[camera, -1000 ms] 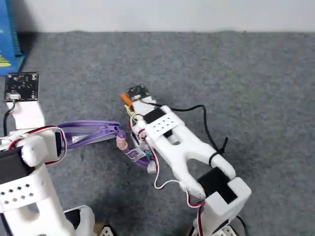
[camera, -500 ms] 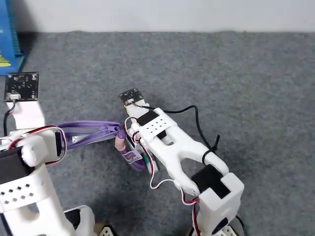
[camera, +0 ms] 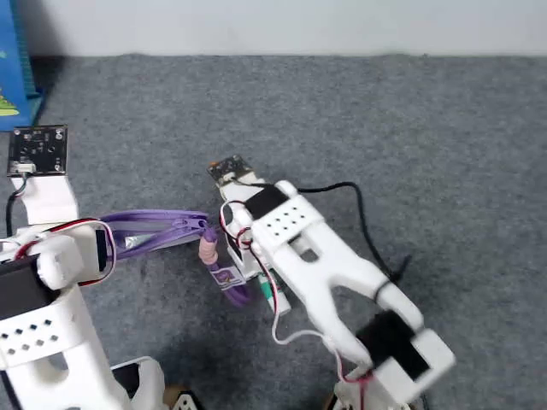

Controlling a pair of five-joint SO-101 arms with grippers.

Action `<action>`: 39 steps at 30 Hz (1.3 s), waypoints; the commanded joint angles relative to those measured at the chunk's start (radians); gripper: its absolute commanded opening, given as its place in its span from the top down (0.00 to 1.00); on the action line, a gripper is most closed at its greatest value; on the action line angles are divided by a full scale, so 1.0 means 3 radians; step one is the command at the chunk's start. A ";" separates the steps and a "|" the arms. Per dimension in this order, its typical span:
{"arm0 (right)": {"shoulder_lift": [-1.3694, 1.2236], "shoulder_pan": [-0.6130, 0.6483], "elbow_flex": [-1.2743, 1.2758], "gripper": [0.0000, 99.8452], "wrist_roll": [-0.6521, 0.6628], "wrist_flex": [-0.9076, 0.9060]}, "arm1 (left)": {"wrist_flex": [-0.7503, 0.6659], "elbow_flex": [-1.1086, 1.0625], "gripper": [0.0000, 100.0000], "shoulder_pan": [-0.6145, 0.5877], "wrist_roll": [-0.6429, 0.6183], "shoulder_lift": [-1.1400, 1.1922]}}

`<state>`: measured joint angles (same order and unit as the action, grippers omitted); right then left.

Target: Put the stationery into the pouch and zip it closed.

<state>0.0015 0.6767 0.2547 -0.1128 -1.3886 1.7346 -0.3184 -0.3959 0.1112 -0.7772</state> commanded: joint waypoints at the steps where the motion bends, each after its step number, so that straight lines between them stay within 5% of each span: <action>1: 0.0662 -0.0003 -0.0061 0.99 0.0036 -0.0279 | -0.0005 -0.0008 0.99 -0.0010 0.0036 -0.0010; 15: 0.2504 0.0043 -0.0056 0.99 0.0113 -0.0054 | -0.0010 -0.0003 0.99 -0.0005 0.0036 -0.0010; 26: 0.3266 0.0616 -0.0056 0.99 -0.0159 0.0713 | -0.0010 -0.0008 0.99 -0.0005 0.0036 -0.0010; 39: 0.3184 0.0090 0.1412 0.99 -0.0148 0.1082 | -0.0005 -0.0008 0.99 -0.0046 0.0036 -0.0010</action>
<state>0.9697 0.7488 0.5877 -0.1481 -1.1278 1.7346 -0.3199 -0.3959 0.1112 -0.7772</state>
